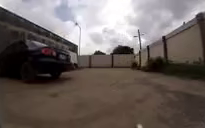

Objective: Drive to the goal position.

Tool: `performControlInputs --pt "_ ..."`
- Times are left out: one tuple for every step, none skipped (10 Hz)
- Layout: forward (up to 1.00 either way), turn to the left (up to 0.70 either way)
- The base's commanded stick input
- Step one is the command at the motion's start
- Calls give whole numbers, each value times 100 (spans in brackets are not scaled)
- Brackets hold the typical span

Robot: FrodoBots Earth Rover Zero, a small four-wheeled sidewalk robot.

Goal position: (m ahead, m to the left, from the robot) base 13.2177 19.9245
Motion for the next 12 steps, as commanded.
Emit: performControlInputs --pt "0 0" --pt "7 0" --pt "23 0" --pt "30 0" --pt "30 0" --pt "30 0" --pt "30 0" --pt "30 0" --pt "30 0" --pt "30 0" --pt "30 0" --pt "30 -60"
